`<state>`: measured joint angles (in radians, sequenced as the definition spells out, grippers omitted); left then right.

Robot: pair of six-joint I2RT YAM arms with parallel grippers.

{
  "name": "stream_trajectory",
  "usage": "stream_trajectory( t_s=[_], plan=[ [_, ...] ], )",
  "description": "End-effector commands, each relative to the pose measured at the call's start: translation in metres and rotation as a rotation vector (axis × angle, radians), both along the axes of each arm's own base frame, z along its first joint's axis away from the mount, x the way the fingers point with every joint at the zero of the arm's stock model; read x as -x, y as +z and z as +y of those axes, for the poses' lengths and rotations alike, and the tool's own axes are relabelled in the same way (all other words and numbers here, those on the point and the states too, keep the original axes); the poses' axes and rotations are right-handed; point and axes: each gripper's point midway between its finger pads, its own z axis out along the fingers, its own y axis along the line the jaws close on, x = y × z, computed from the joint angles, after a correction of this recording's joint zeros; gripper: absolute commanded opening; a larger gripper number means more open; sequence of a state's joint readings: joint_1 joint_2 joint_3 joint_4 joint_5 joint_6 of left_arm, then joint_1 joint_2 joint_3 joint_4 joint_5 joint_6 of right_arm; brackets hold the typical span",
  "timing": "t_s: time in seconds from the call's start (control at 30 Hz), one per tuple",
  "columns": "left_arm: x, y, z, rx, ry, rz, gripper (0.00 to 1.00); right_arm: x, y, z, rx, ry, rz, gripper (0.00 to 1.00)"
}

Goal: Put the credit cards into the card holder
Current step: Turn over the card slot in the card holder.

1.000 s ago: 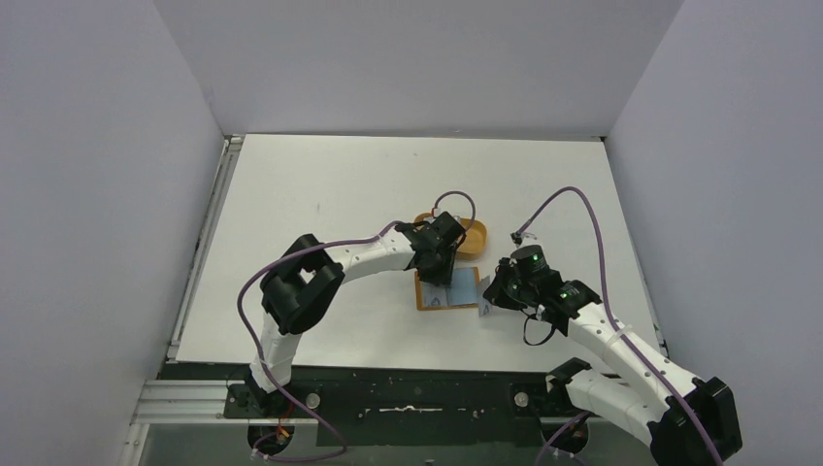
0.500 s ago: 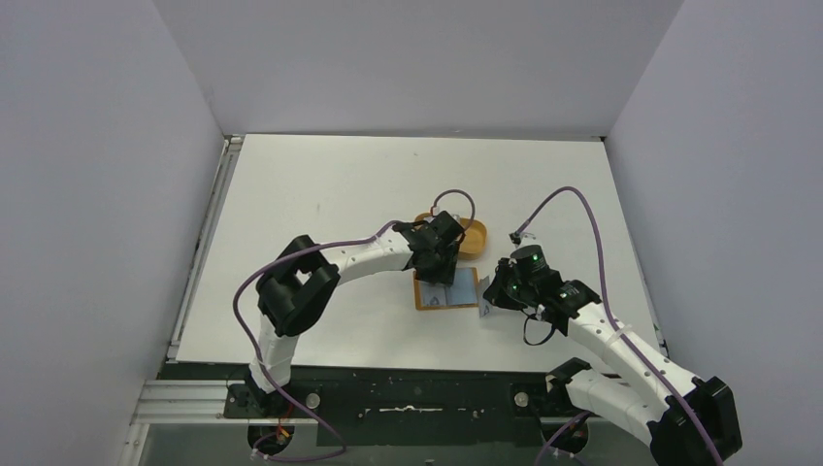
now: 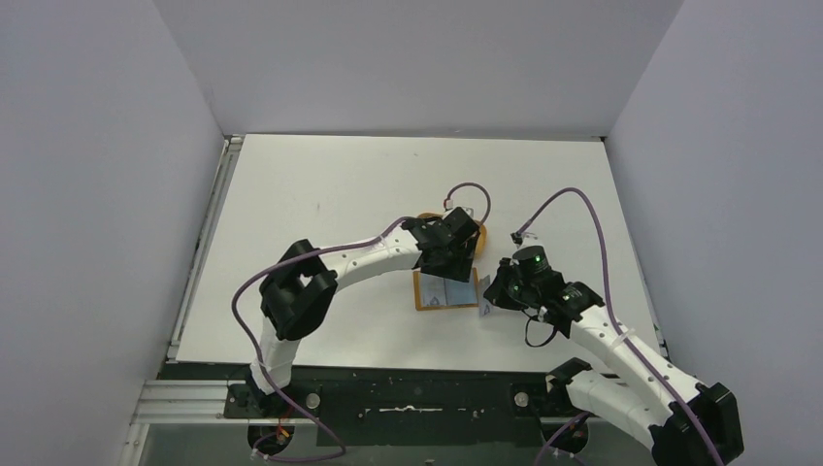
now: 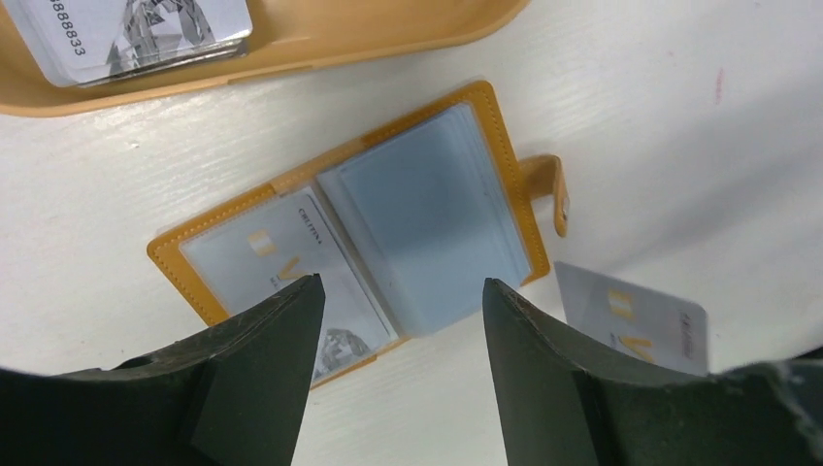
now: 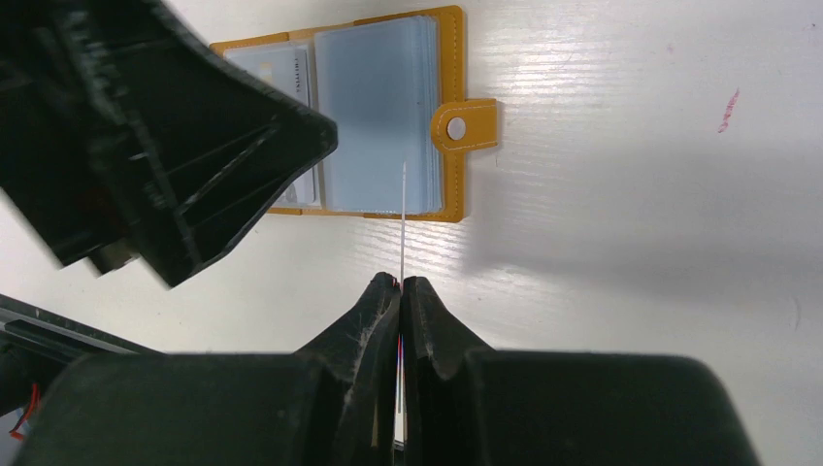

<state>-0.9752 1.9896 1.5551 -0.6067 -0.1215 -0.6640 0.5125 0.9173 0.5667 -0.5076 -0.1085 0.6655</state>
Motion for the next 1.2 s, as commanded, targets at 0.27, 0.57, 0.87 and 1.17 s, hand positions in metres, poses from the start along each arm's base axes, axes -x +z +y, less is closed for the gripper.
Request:
stream_trajectory(
  t_s=[0.27,0.57,0.87,1.17],
  plan=[
    [-0.016,-0.028,0.007,-0.148,0.005,-0.028,0.60,-0.006,0.016,0.001,-0.007,0.003,-0.071,0.00],
    [-0.012,-0.047,0.020,-0.203,0.001,-0.017,0.46,-0.006,0.014,0.001,-0.002,0.005,-0.071,0.00],
    [-0.004,-0.055,0.027,-0.199,-0.002,0.000,0.35,-0.007,0.009,0.024,-0.082,0.109,-0.085,0.00],
    [-0.002,-0.056,0.028,-0.190,-0.007,0.002,0.26,-0.015,-0.011,0.028,-0.090,0.124,-0.031,0.00]
  ],
)
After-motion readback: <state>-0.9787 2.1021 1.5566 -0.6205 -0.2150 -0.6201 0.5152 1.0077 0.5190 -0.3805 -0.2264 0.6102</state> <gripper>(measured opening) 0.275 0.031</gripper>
